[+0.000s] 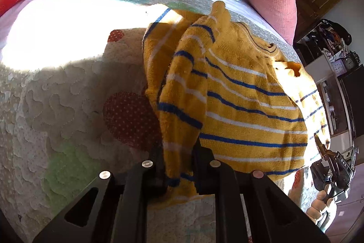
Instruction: Fold small clothes
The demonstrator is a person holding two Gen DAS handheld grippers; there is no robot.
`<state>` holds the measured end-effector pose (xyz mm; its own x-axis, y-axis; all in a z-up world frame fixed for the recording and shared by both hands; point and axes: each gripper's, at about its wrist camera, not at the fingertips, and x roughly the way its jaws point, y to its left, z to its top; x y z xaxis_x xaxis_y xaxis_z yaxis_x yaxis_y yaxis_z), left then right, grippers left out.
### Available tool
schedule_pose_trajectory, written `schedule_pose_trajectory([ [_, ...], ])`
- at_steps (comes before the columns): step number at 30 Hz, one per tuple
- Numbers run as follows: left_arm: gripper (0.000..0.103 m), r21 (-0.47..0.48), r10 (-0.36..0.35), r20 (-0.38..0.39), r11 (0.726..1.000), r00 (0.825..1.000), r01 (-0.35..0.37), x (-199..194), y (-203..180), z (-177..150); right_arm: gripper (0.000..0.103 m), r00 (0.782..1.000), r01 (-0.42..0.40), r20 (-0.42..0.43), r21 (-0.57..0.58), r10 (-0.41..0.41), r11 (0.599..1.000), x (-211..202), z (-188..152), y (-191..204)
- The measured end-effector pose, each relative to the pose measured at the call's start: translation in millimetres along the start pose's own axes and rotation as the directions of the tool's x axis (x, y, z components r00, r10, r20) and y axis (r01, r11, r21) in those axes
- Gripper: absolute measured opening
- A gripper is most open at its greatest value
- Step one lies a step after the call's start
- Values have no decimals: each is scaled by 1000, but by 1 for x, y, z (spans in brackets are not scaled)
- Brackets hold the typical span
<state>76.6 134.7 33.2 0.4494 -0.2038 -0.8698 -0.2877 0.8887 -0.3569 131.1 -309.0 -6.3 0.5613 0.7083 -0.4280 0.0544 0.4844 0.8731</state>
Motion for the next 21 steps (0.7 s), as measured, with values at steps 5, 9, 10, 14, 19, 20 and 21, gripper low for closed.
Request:
schedule_pose_trajectory([
  [5,11,-2,-31,4,1000,1000,31,-27,3,-26,12,999,-47,-17,-3,47,999,-34,-19,3],
  [9,10,-18,-64,5,998,998,64,-49,9,-55,12,995,-90,-48,25,91,996,-56,-43,-3],
  [10,10,-17,-66,7,998,998,66,-55,11,-64,12,994,-94,-58,30,95,995,-63,-51,-6],
  [14,10,-40,-49,7,998,999,49,-67,26,-103,15,992,-84,-84,61,89,995,-85,-84,-28],
  [19,10,-126,-64,6,990,998,64,-82,62,-128,23,997,35,-62,-39,-37,999,-120,-96,-35],
  [20,10,-127,-44,26,991,999,47,-91,66,-132,27,998,58,-34,-86,-61,995,-130,-94,-27],
  [21,11,-117,-13,49,993,999,19,-101,67,-136,31,996,93,7,-152,-93,984,-140,-91,-12],
])
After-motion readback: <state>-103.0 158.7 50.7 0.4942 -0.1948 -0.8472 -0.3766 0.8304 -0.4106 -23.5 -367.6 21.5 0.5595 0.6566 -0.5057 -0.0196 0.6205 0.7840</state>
